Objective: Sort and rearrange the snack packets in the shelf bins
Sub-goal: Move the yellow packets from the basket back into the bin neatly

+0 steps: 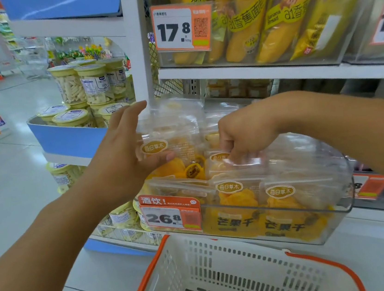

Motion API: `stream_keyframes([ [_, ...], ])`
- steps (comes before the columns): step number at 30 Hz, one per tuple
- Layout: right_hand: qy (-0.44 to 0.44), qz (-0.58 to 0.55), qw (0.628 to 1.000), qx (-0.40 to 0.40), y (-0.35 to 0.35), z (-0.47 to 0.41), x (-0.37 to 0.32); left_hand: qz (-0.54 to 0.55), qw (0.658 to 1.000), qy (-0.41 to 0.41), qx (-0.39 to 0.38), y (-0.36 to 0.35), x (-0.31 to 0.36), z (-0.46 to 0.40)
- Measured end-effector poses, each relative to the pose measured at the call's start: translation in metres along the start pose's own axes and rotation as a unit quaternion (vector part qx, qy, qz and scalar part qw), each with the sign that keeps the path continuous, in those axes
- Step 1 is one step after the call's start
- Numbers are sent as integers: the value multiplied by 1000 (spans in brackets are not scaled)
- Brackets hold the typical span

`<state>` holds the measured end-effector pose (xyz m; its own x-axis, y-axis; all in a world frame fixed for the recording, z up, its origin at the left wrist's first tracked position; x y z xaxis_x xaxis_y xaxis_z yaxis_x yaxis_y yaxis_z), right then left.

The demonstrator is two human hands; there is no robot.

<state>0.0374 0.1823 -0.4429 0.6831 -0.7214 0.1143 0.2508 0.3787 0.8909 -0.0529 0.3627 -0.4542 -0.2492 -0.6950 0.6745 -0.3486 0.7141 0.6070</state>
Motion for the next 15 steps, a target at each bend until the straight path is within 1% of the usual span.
stream_keyframes([
  [2,9,-59,998,-20,1,9,2,-2,1000,-6,0,1,0,1],
  [3,21,-88,996,-16,6,16,4,-6,1000,-10,0,1,0,1],
  [4,33,-112,993,9,14,24,8,-9,1000,-13,-1,1,0,1],
  [5,38,-137,988,53,24,30,13,-13,1000,-13,1,1,0,2],
  [7,29,-166,969,181,46,37,27,-29,999,-15,21,2,1,3],
  [8,23,-152,956,249,54,37,34,-46,998,-29,40,4,4,3],
  [9,19,-111,950,293,57,33,36,-67,994,-55,65,6,10,4],
  [10,16,-56,952,301,55,27,34,-84,988,-92,88,9,19,5],
  [11,16,-13,960,280,48,18,31,-96,981,-137,101,10,30,7],
  [12,18,3,968,249,40,10,29,-105,972,-186,98,8,42,9],
  [13,19,10,976,217,33,3,28,-117,963,-230,78,1,53,11],
  [15,11,21,985,173,27,-6,32,-160,943,-291,6,-22,70,18],
])
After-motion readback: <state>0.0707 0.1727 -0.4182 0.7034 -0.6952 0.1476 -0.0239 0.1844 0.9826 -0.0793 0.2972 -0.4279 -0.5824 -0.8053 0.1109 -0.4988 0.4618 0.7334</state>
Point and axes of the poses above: each hand's wrist, its own z-axis away from the middle knuckle, its own y-axis out of the back of the hand, x = y × z, the point moved 5 cm from there along -z, towards the middle knuckle, and after that the axes turned 11 degrees about z, right-handed, at the moved point
